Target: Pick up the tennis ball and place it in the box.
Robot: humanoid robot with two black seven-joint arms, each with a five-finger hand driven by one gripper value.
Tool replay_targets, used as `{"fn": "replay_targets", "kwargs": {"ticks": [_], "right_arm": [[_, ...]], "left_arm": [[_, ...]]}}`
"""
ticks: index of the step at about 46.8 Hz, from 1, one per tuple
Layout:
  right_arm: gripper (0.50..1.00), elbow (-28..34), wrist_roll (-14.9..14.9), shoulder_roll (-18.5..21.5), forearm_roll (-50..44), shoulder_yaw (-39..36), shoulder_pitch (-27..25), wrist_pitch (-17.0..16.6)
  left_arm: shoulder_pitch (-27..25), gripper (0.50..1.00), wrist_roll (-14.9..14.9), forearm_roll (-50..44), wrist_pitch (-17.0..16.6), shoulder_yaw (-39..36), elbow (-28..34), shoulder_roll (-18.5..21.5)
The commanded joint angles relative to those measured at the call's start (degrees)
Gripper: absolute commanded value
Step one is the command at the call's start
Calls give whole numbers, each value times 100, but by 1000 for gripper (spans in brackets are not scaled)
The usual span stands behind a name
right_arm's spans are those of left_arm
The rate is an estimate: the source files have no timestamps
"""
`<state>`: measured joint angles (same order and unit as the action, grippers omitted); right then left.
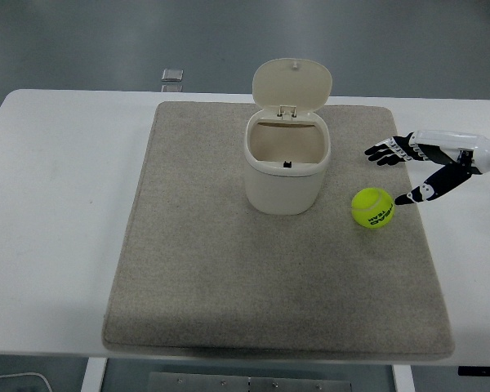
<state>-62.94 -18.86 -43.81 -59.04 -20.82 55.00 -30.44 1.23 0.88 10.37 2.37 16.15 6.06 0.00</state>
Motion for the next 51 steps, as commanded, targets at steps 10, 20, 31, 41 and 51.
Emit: {"fn": "replay_targets", "kwargs": {"ticks": [10,20,31,41,51], "right_arm": [[911,-8,-443,65,-240,17,-340,293],[913,1,-514,91,-433,25,-587,645],[913,1,-628,144,-442,96,-683,1014],[913,1,-786,258,-671,105,-771,1233],[913,10,-795,258,-679,113,-806,1286]], "left_arm": [[0,992,0,0,0,2,0,0],[0,992,0,0,0,2,0,0],[0,992,0,0,0,2,0,0],[0,992,0,0,0,-6,0,0],[0,992,0,0,0,2,0,0]]}}
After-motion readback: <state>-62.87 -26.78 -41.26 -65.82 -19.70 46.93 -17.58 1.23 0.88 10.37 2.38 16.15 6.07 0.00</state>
